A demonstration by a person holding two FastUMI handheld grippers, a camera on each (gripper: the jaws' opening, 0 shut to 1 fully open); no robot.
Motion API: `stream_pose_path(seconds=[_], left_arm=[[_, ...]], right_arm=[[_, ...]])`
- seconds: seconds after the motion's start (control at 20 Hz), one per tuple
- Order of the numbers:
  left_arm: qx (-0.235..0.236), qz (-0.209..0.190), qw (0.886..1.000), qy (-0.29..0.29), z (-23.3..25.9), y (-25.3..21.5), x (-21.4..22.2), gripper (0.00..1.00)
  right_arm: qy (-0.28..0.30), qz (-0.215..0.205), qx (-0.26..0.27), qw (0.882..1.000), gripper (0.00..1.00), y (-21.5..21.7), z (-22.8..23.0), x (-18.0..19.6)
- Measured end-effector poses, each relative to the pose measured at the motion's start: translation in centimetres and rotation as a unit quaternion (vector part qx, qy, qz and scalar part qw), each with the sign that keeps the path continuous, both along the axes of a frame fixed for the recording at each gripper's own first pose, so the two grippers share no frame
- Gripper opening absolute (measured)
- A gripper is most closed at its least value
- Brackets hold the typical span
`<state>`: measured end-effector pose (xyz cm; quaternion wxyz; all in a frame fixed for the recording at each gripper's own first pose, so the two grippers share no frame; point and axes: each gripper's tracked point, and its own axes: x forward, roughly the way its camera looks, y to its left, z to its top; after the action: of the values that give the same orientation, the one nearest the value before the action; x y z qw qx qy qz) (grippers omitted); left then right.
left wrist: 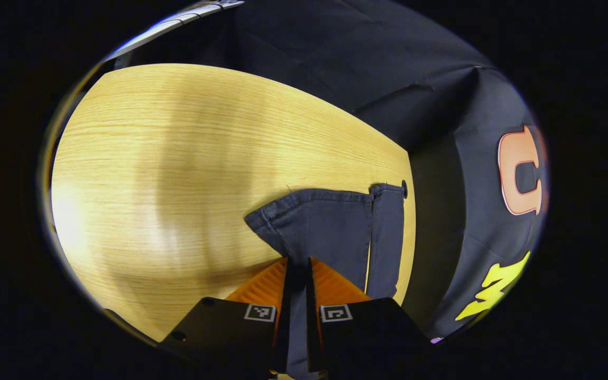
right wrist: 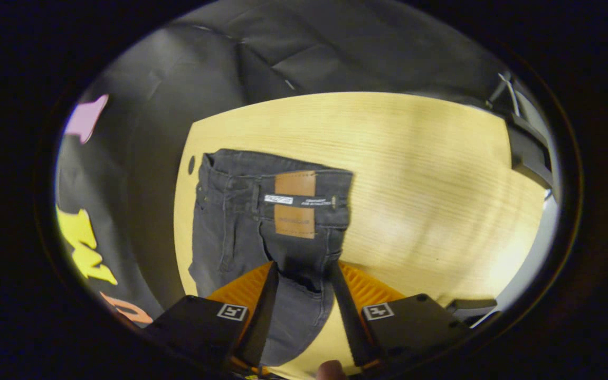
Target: Grasp the waist and the cuffs of the jeans and fold them to make the two legs overlap; first hold the waist and fold one-third of the jeans toward the cuffs, then hold the cuffs and fold the remaining one-third in the same direction to finish folding.
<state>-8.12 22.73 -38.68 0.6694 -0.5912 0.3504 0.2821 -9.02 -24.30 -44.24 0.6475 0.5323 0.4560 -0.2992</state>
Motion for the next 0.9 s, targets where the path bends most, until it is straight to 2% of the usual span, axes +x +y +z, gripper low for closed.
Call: stream_pose_path(seconds=[0.05,0.1,0.25,0.3,0.4,0.45,0.5,0.55,0.9], left_arm=[[-0.002,-0.004,1.000,0.002,0.0,0.0,0.0,0.15],[-0.005,-0.008,1.000,0.004,-0.1,-0.1,0.0,0.14],[-0.015,-0.018,1.000,0.008,-0.1,-0.2,-0.2,0.11],[-0.021,-0.019,1.000,0.009,-0.1,-0.3,-0.2,0.10],[-0.034,-0.025,0.999,0.007,0.1,-0.5,-0.1,0.08],[-0.038,-0.031,0.999,0.005,0.2,-0.4,0.0,0.07],[-0.042,-0.036,0.998,0.004,0.2,-0.5,0.1,0.07],[-0.048,-0.040,0.998,0.003,0.4,-0.5,0.2,0.05],[-0.074,-0.064,0.995,0.023,4.3,-0.6,1.2,0.04]], right_arm=[[0.003,-0.003,0.003,1.000,0.57,-0.1,0.0,0.0],[0.013,-0.001,-0.002,1.000,0.56,0.1,-0.3,-0.2],[0.030,-0.023,-0.010,0.999,0.33,-0.2,-0.7,-0.6],[0.031,-0.029,-0.009,0.999,0.22,-0.2,-0.5,-0.5],[0.039,-0.027,-0.014,0.999,0.17,-0.2,-0.7,-0.5],[0.043,-0.028,-0.016,0.999,0.08,-0.2,-0.7,-0.2],[0.048,-0.028,-0.017,0.998,0.10,-0.2,-0.6,-0.1],[0.052,-0.028,-0.017,0.998,0.02,-0.1,-0.8,-0.1],[0.025,-0.044,-0.015,0.999,0.00,-0.4,1.9,0.0]])
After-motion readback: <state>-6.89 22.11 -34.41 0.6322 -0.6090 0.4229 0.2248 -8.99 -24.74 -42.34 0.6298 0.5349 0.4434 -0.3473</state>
